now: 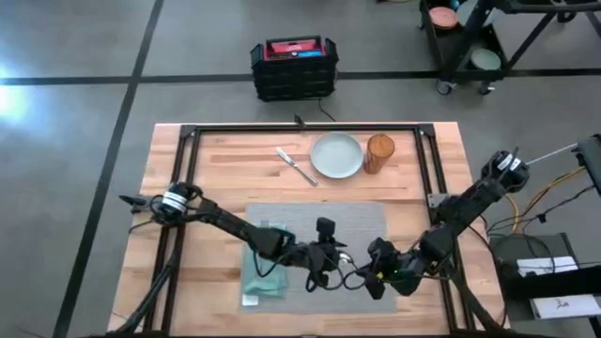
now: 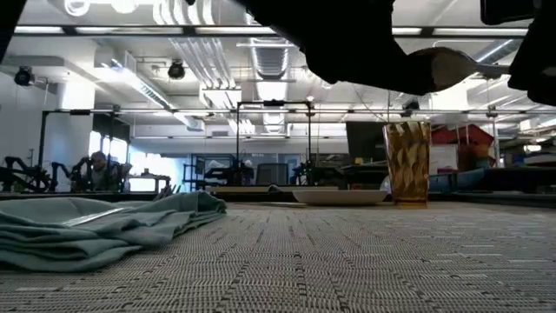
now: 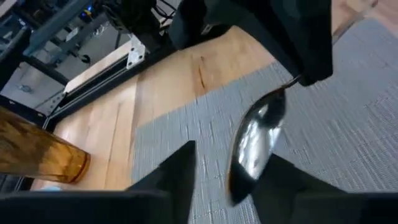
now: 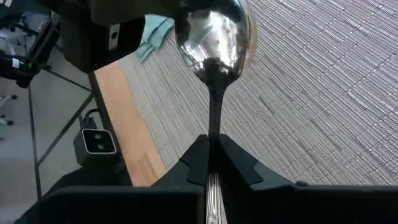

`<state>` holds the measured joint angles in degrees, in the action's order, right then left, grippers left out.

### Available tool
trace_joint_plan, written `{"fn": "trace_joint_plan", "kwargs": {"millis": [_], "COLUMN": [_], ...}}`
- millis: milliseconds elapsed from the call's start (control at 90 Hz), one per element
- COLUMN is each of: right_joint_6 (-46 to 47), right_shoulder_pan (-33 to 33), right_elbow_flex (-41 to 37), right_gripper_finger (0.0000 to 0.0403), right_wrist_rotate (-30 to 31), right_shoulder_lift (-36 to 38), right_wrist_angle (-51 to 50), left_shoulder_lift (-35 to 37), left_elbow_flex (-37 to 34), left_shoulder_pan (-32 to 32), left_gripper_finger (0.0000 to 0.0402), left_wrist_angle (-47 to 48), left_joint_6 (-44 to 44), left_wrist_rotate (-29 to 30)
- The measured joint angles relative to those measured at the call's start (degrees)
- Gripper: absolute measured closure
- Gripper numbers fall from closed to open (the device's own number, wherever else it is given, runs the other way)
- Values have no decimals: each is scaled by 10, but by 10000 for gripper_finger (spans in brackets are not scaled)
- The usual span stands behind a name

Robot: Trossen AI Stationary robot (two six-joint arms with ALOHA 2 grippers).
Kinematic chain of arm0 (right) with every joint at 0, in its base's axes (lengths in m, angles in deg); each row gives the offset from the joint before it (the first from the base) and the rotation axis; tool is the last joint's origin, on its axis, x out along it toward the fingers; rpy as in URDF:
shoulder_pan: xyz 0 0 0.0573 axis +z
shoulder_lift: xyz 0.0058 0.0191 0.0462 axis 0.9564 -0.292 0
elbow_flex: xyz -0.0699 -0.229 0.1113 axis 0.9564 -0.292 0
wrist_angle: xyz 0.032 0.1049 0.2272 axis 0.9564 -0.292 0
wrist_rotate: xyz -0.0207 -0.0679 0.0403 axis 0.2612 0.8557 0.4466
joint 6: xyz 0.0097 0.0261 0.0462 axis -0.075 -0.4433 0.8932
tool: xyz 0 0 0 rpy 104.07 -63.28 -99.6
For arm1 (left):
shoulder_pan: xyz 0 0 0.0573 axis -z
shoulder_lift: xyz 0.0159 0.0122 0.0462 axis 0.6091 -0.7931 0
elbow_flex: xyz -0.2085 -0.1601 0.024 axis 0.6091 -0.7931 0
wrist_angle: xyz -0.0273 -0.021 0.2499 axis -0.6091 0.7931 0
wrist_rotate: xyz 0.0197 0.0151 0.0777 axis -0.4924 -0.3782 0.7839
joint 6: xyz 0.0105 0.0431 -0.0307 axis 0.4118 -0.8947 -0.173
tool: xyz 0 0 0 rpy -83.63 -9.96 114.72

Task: Set table place
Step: Put the silver spoon on the gray placemat

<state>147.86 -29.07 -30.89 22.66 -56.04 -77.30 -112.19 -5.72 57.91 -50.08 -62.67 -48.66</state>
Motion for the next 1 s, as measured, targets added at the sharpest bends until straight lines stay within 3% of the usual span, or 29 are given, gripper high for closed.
{"fn": "trace_joint_plan", "kwargs": {"millis": [144, 311, 644, 822, 1000], "right_joint_6": [-12, -51, -94, -102, -90], "right_shoulder_pan": [-1, -1, -1, -8, -9], "right_elbow_flex": [0, 0, 0, 0, 0], "right_gripper_finger": [369, 323, 222, 212, 230], "right_wrist_rotate": [7, 10, -28, -67, -122], "right_shoulder_lift": [0, 7, 60, 41, 22], "right_wrist_angle": [-1, -18, -152, -143, -169], "left_shoulder_lift": [0, 0, 0, 1, 1], "left_elbow_flex": [0, 3, 19, 19, 19], "left_shoulder_pan": [-1, -5, -55, -75, -77], "left_gripper_finger": [392, 398, 400, 401, 401], "left_wrist_angle": [2, 20, 96, 106, 104], "left_joint_6": [10, 54, 269, 334, 344], "left_wrist_rotate": [-43, -58, -188, -214, -231]}}
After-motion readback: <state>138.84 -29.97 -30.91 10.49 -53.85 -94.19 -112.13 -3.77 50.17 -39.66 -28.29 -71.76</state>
